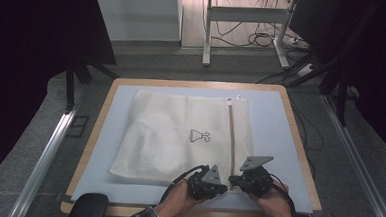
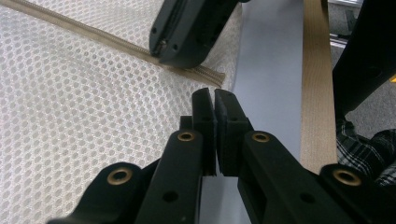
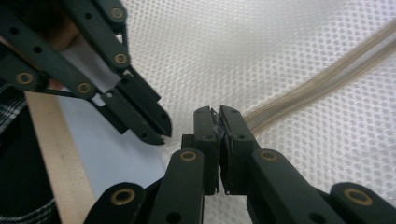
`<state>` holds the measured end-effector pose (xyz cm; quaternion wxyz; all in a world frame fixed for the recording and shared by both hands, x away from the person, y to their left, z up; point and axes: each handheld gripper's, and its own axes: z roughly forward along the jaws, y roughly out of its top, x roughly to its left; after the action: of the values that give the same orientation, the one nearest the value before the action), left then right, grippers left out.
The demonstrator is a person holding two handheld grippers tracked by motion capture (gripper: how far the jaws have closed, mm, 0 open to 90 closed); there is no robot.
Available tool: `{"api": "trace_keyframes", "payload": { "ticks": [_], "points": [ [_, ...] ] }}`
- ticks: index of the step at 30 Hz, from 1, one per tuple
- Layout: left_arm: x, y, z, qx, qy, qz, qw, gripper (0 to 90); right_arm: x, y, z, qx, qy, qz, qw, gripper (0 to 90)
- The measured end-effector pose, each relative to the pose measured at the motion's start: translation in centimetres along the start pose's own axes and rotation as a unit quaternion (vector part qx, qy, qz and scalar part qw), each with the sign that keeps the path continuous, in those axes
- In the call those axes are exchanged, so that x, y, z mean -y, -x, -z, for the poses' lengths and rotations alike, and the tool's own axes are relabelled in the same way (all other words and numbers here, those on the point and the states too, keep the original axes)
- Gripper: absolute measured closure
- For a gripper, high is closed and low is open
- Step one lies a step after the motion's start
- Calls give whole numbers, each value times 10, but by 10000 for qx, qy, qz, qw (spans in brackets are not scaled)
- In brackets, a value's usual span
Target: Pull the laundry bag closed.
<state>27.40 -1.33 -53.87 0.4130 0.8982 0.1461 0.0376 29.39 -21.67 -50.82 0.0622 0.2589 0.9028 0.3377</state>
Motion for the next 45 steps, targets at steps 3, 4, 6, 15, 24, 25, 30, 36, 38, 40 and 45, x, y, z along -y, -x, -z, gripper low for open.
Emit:
{"api": "trace_keyframes", "payload": {
  "ticks": [3,4,6,15,24,25,30,36,38,40,45],
  "points": [
    [0,0,0,9,9,6,10000,881,-1,1,-1,8,2,50,10000,859],
    [0,0,0,15,0,7,10000,880,-2,2,-2,22,3,42,10000,858],
    [0,0,0,18,6,14,10000,880,-2,3,-2,65,19,56,10000,857],
    [1,-2,0,52,4,9,10000,878,-5,5,-4,146,0,115,9998,858],
    [1,-1,0,42,29,15,10000,874,-7,8,-4,241,22,168,9996,857],
    [1,-1,0,44,31,19,10000,874,-8,8,-5,232,10,159,9996,857],
    [1,-1,0,49,36,23,10000,873,-9,8,-5,281,30,207,9994,857],
    [1,-1,0,59,49,36,10000,872,-11,10,-4,424,107,219,9988,858],
    [1,-1,0,64,47,38,10000,872,-11,11,-3,450,108,217,9987,858],
    [1,-1,0,67,46,22,10000,872,-12,12,-5,474,118,249,9985,858],
    [1,-2,0,75,38,18,10000,871,-14,13,-4,560,154,256,9980,857]
  ]
}}
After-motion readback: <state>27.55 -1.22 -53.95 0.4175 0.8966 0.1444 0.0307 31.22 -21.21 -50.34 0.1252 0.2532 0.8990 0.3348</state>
